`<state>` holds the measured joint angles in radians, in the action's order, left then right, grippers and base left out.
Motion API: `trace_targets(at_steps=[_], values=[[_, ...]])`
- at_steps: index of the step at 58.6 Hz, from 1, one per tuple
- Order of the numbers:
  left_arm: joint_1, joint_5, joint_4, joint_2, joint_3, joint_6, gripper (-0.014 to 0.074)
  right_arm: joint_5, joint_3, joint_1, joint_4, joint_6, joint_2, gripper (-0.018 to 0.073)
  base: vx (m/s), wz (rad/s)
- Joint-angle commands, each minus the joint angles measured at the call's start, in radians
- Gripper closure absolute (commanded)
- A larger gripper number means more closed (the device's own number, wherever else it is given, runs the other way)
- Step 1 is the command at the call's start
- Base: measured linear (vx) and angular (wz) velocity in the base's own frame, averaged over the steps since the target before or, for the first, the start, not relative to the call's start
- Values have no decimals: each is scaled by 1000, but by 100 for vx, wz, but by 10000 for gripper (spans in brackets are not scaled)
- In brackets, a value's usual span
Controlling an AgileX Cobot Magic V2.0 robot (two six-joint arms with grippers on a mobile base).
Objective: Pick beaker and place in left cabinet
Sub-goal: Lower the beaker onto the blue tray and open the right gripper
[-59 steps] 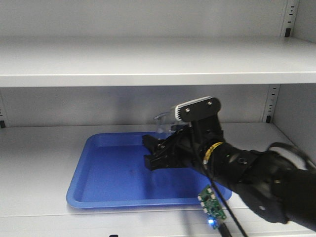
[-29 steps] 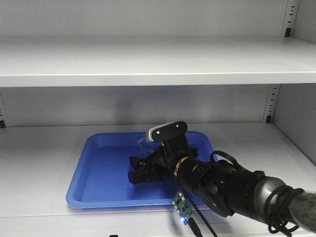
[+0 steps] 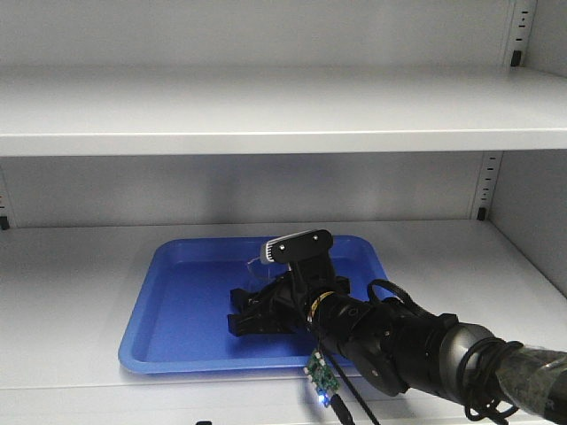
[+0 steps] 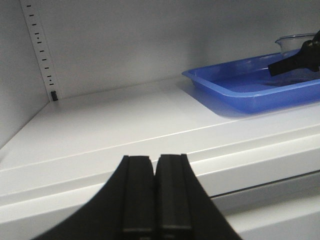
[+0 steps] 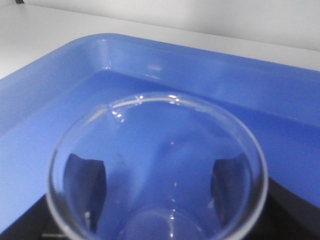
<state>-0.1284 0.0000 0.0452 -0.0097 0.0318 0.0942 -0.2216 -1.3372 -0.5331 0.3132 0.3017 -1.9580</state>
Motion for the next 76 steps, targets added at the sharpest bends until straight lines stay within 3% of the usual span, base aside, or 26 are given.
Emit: trace_targets(at_steps=[1, 12, 21, 33, 54, 76], values=[[-1, -75, -3, -19, 16, -3, 595, -86, -30, 4, -7, 2, 46, 102, 0, 0], [-1, -75, -3, -19, 16, -3, 595, -108, -30, 4, -7, 2, 57, -172, 0, 0], [-1, -75, -3, -19, 16, -3, 595, -93, -30, 4, -7, 3, 75, -164, 0, 0], [-1, -75, -3, -19, 16, -3, 595, -6, -30, 4, -7, 3, 134, -118, 0, 0], [-1, -75, -3, -19, 16, -3, 595, 33, -14, 4, -7, 3, 251, 49, 0, 0], [-1, -75, -3, -19, 16, -3, 595, -4, 270, 4, 8, 2, 513, 241, 0, 0]])
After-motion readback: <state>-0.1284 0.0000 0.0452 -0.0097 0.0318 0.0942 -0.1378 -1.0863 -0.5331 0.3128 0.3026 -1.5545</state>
